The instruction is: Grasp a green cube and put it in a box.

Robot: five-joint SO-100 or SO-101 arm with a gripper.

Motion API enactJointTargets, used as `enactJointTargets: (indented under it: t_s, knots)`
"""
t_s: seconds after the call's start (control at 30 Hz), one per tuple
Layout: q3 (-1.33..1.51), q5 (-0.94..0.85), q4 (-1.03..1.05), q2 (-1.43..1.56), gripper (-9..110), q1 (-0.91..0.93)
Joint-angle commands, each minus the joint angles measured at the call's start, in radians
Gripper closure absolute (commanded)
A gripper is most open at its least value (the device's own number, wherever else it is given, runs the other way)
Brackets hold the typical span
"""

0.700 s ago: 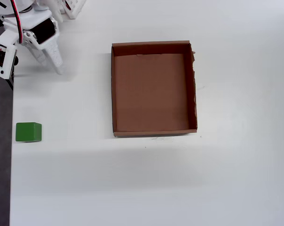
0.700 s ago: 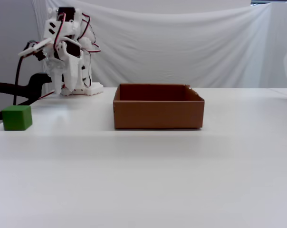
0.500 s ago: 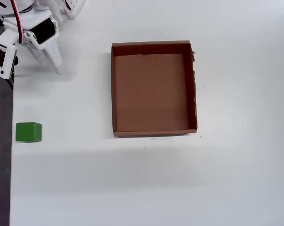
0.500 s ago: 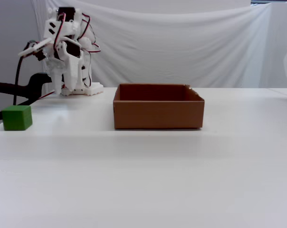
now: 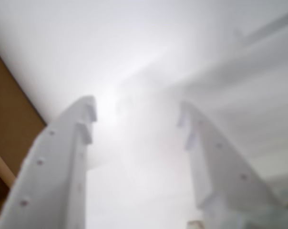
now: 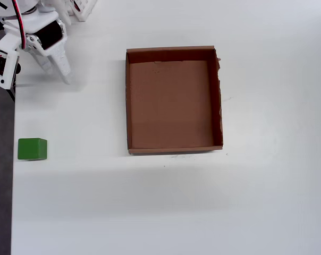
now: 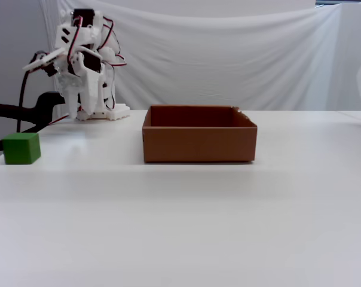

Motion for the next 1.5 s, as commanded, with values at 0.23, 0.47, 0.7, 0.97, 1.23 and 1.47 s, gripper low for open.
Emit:
enactJointTargets:
  t_s: [0.23,0.47,0.7,0.97,1.23,1.47]
  knots:
    - [0.002,0.006,0.018,0.002,80,-0.003]
    - [0.002,0.006,0.018,0.002,80,-0.003]
    - [0.000,0.000,-0.064,0.000,80,0.000]
    - [-0.115,-0.083,-0.278,-0.199,80,0.058]
    - [-0.512,-0.238,-0.290,-0.695,80,0.097]
    - [-0.715,-0.377,-0.383,-1.019,77,0.133]
